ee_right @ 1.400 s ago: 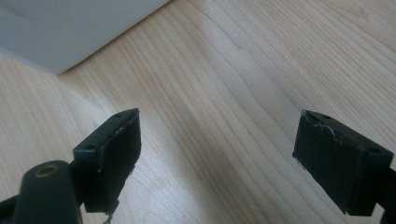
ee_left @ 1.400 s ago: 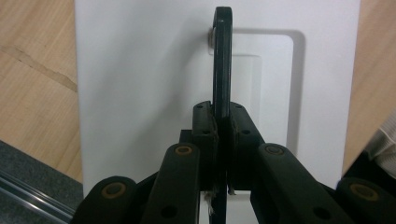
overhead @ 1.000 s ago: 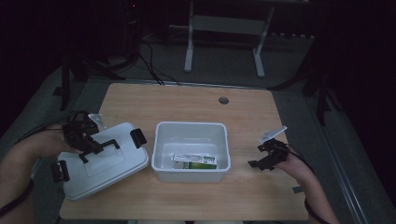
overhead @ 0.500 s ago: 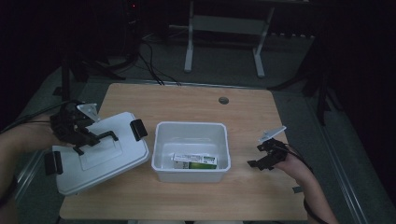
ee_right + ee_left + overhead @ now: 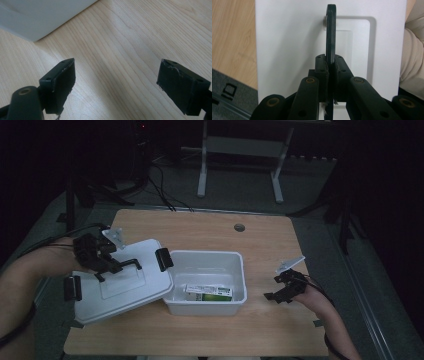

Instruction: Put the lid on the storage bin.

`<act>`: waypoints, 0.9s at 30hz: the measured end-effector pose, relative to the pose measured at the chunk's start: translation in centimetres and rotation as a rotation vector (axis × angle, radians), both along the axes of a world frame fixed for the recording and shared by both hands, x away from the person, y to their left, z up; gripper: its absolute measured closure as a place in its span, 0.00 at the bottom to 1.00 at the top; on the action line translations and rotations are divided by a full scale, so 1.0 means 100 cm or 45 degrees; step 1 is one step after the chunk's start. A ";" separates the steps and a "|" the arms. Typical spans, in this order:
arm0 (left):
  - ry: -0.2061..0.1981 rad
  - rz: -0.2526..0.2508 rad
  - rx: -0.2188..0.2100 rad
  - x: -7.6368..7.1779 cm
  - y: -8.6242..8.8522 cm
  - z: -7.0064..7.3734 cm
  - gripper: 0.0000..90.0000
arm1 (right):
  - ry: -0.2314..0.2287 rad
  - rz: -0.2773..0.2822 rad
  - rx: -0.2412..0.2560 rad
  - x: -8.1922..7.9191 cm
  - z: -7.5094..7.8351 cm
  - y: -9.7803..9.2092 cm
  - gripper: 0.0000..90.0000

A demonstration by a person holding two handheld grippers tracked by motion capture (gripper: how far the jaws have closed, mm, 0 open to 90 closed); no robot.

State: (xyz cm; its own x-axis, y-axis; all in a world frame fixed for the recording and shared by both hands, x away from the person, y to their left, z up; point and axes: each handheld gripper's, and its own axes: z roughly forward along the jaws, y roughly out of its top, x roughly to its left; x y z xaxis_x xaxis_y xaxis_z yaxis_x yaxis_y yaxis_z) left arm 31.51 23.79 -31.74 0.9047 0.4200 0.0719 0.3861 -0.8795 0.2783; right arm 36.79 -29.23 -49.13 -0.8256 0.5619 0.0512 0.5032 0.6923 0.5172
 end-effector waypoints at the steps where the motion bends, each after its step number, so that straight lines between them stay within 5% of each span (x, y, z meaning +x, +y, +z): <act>1: -0.007 -0.007 -0.004 0.001 -0.004 -0.001 0.93 | 0.001 0.000 -0.002 0.000 0.000 0.000 0.16; 27: -0.018 -0.216 0.006 0.022 -0.087 -0.001 0.93 | -0.030 -0.005 0.023 -0.005 -0.001 -0.002 0.16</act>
State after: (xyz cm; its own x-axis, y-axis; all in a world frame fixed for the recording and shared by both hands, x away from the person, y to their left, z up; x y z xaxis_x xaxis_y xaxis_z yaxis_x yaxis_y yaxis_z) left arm 33.72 15.06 -31.85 0.9615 0.2608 0.0867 0.2280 -0.9331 0.2780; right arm 36.30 -29.42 -49.25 -0.8246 0.5642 0.0420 0.4933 0.6807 0.5416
